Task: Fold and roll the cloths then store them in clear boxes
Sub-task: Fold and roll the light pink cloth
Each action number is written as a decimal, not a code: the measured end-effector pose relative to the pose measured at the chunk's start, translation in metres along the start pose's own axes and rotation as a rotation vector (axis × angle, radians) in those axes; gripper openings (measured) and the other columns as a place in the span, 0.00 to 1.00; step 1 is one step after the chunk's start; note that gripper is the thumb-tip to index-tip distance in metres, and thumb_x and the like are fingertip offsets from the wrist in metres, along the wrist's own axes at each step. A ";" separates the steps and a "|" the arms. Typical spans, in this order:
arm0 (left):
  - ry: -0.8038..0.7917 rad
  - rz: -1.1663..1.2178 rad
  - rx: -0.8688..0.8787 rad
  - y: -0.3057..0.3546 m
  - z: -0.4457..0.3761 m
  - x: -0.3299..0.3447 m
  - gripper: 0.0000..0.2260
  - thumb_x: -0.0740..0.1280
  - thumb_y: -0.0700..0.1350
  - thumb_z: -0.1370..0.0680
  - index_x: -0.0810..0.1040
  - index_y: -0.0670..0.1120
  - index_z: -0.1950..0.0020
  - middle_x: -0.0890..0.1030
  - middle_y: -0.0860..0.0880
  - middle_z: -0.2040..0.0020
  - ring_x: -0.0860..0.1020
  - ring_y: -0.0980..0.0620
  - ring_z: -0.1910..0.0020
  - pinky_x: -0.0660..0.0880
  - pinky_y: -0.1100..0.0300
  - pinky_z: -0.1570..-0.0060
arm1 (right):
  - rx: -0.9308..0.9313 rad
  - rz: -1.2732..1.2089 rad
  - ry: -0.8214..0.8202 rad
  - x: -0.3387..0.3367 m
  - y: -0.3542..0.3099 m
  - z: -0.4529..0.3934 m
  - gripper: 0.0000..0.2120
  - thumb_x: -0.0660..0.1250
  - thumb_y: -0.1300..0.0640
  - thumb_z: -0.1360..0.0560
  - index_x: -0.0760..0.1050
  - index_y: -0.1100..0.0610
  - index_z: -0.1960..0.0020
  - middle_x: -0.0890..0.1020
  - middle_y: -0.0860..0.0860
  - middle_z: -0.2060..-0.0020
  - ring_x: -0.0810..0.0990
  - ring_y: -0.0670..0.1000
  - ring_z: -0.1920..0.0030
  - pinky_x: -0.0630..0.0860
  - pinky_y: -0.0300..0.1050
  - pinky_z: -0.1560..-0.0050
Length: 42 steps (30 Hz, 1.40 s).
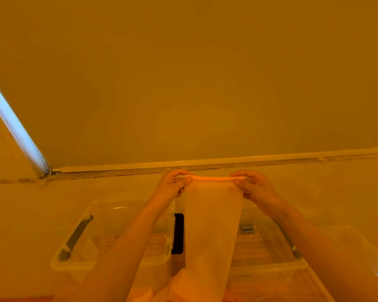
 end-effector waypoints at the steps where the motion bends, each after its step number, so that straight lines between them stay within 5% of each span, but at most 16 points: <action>1: 0.001 0.022 0.001 0.001 0.000 0.000 0.07 0.65 0.38 0.23 0.81 0.47 0.50 0.74 0.51 0.69 0.68 0.57 0.71 0.64 0.67 0.73 | 0.010 -0.022 0.003 0.000 0.000 0.000 0.09 0.63 0.67 0.25 0.79 0.57 0.51 0.82 0.54 0.56 0.81 0.53 0.55 0.80 0.48 0.54; 4: 0.001 0.090 -0.003 0.003 0.000 -0.001 0.09 0.63 0.35 0.23 0.82 0.45 0.52 0.73 0.50 0.70 0.67 0.56 0.72 0.61 0.68 0.75 | 0.014 -0.031 0.020 -0.002 -0.002 0.000 0.08 0.64 0.66 0.25 0.80 0.58 0.52 0.81 0.54 0.54 0.80 0.54 0.53 0.79 0.51 0.51; 9: 0.026 -0.005 0.004 0.003 0.000 -0.004 0.04 0.67 0.42 0.24 0.82 0.48 0.53 0.77 0.56 0.72 0.68 0.57 0.70 0.64 0.67 0.72 | -0.017 -0.025 0.057 -0.003 -0.003 -0.002 0.07 0.65 0.65 0.26 0.80 0.57 0.53 0.82 0.52 0.61 0.80 0.51 0.59 0.80 0.41 0.62; 15: 0.031 -0.076 0.005 0.004 -0.002 -0.007 0.07 0.69 0.43 0.26 0.81 0.53 0.49 0.82 0.54 0.60 0.73 0.56 0.64 0.68 0.65 0.65 | 0.010 0.005 0.037 -0.004 0.006 -0.005 0.09 0.66 0.65 0.26 0.79 0.56 0.48 0.83 0.56 0.53 0.81 0.54 0.52 0.80 0.44 0.54; 22: 0.009 -0.079 -0.009 -0.001 -0.006 -0.008 0.04 0.66 0.42 0.23 0.79 0.48 0.51 0.76 0.52 0.69 0.70 0.58 0.72 0.66 0.68 0.73 | -0.031 0.105 -0.016 0.004 0.003 -0.003 0.07 0.63 0.63 0.23 0.78 0.55 0.49 0.83 0.54 0.56 0.83 0.51 0.58 0.80 0.45 0.58; 29: 0.029 0.125 0.001 -0.007 -0.002 -0.006 0.08 0.67 0.40 0.24 0.83 0.51 0.53 0.79 0.44 0.58 0.72 0.49 0.61 0.68 0.61 0.63 | 0.011 -0.075 0.038 0.006 0.004 -0.002 0.11 0.61 0.67 0.24 0.79 0.57 0.49 0.81 0.54 0.54 0.80 0.52 0.55 0.80 0.45 0.56; 34: 0.023 0.206 0.003 -0.006 -0.001 -0.009 0.12 0.64 0.34 0.24 0.85 0.48 0.56 0.78 0.45 0.61 0.70 0.55 0.67 0.63 0.63 0.69 | 0.020 -0.105 0.072 0.007 0.002 -0.003 0.07 0.63 0.64 0.24 0.80 0.59 0.51 0.81 0.54 0.55 0.79 0.52 0.54 0.79 0.45 0.56; 38: 0.027 0.121 0.006 -0.004 0.001 -0.010 0.06 0.67 0.41 0.25 0.84 0.47 0.54 0.77 0.50 0.66 0.70 0.57 0.68 0.64 0.67 0.71 | 0.002 -0.059 0.069 0.008 0.003 -0.001 0.07 0.64 0.65 0.25 0.79 0.58 0.51 0.82 0.55 0.57 0.79 0.51 0.58 0.79 0.39 0.62; 42: 0.058 0.045 0.003 0.000 0.005 -0.015 0.06 0.69 0.41 0.26 0.83 0.49 0.52 0.81 0.52 0.63 0.72 0.56 0.66 0.67 0.65 0.68 | 0.011 -0.065 0.030 0.008 0.005 0.001 0.12 0.66 0.65 0.26 0.78 0.56 0.44 0.83 0.56 0.54 0.82 0.54 0.54 0.81 0.45 0.55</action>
Point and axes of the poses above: each hand's wrist, its own z-axis away from the middle knuckle, its own x-axis out of the palm, y = z × x, the point moved 8 cm from there along -z, towards the middle knuckle
